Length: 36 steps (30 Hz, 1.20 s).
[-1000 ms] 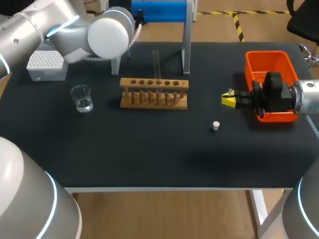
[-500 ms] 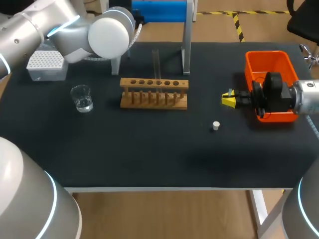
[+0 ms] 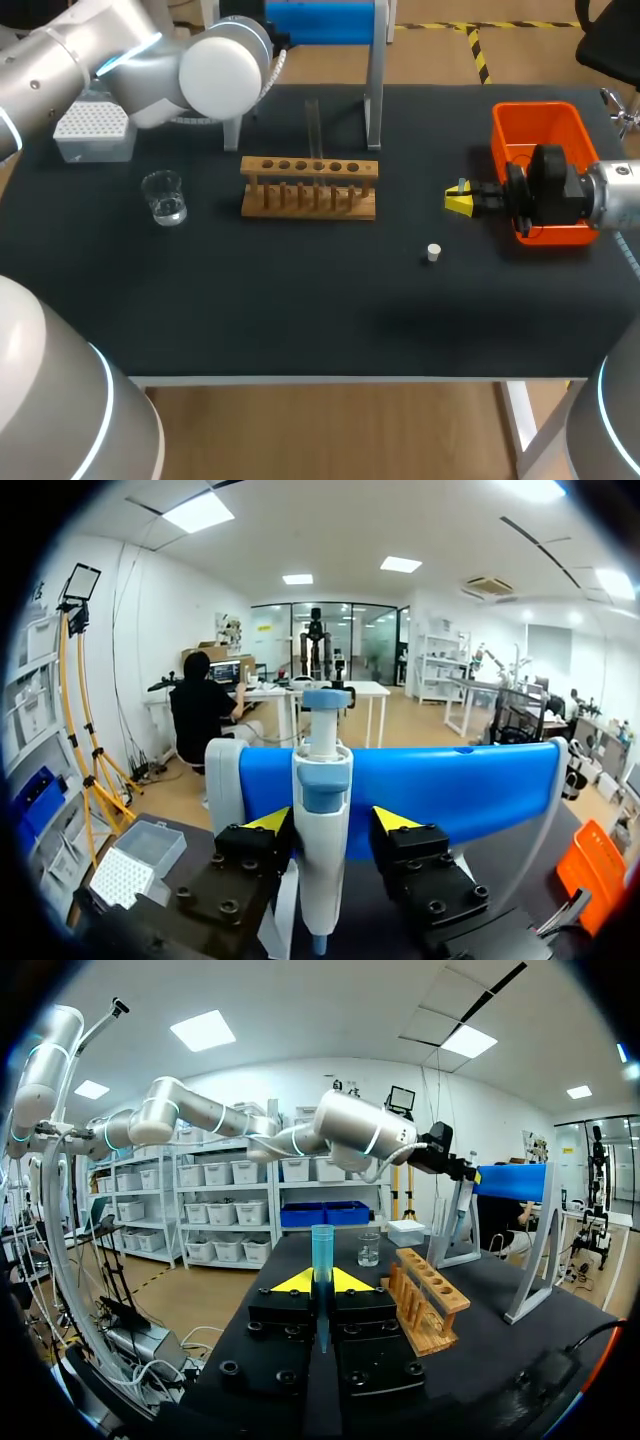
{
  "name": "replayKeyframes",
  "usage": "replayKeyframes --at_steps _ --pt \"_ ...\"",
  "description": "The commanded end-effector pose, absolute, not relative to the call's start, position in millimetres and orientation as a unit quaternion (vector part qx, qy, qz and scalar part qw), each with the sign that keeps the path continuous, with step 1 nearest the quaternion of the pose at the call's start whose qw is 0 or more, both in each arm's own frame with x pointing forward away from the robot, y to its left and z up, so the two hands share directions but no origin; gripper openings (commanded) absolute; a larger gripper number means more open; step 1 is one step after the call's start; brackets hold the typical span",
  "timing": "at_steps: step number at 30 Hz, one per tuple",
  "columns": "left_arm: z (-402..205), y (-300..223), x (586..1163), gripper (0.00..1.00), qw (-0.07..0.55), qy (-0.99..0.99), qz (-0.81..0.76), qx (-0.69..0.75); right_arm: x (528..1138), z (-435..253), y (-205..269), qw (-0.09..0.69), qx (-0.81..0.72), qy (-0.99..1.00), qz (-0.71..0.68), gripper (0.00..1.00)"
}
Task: Invert the test tube, pick up the pipette, mount the tip to pipette, aspirate from beaker and dispense into the tube, eject the tip, return the pipette, and cap with the stopper.
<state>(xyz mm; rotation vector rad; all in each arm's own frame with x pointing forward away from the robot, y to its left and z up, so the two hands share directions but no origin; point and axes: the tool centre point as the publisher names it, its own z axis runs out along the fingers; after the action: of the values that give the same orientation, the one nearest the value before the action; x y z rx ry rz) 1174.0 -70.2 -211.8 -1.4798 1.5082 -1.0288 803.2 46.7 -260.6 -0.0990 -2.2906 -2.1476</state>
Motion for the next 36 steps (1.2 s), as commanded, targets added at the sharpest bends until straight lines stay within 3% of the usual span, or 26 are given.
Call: replayKeyframes --at_steps 1,4,5,6,7,36 --pt "-211.5 -70.9 1173.4 0.46 0.386 0.591 -0.403 -0.583 803.2 -260.5 45.7 0.001 -0.031 -0.729 -0.683 0.00" --pt "-211.7 -70.7 1173.3 0.39 0.385 0.590 -0.403 -0.583 803.2 -260.5 45.7 0.001 -0.031 -0.729 -0.683 0.00" --pt "-211.8 -70.7 1173.3 0.27 0.385 0.590 -0.403 -0.584 803.2 -260.5 45.7 0.001 -0.031 -0.729 -0.683 0.00" --pt "-211.8 -70.6 1173.3 0.04 0.385 0.590 -0.404 -0.584 803.2 -260.5 45.7 0.001 -0.031 -0.729 -0.683 0.00" --pt "-211.9 -70.6 1173.3 0.00 0.385 0.590 -0.404 -0.584 803.2 -260.5 45.7 0.001 -0.031 -0.729 -0.683 0.00" --pt "-148.1 -65.6 1169.3 0.00 0.430 0.570 -0.421 -0.560 803.2 -260.5 45.7 0.001 -0.031 -0.729 -0.683 0.00"
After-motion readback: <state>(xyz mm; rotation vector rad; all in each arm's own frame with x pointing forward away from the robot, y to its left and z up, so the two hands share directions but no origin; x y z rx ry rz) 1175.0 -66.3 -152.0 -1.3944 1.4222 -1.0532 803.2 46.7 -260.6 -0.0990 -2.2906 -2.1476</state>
